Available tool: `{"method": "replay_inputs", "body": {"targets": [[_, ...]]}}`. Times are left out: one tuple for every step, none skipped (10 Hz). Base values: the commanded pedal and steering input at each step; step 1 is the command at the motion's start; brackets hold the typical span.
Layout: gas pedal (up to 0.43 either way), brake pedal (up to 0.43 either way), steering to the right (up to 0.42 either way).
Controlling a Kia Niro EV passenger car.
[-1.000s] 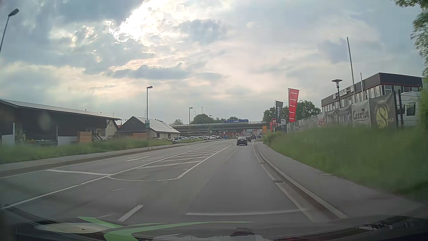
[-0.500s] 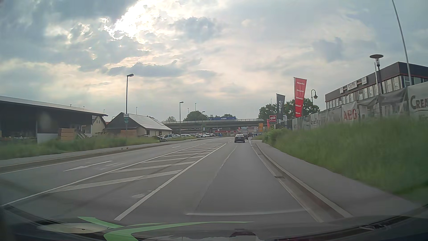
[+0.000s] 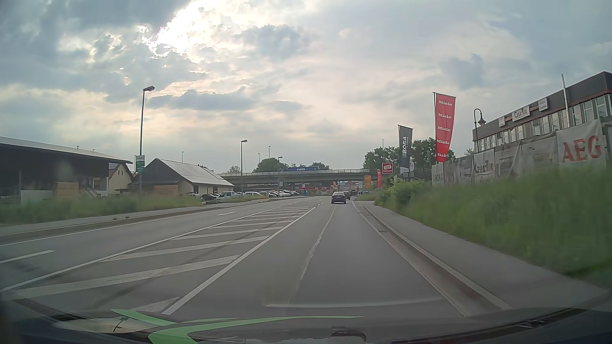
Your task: Follow the waypoints while adhering to traffic rules and regulations
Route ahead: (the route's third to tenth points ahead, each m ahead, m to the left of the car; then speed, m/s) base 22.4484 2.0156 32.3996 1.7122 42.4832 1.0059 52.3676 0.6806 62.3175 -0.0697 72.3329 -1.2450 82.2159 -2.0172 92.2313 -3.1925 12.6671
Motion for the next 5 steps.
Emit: {"method": "replay_inputs", "body": {"targets": [[0.130, 0.000, 0.012], [0.130, 0.000, 0.008], [0.130, 0.000, 0.008], [0.130, 0.000, 0.008], [0.130, 0.000, 0.008]]}}
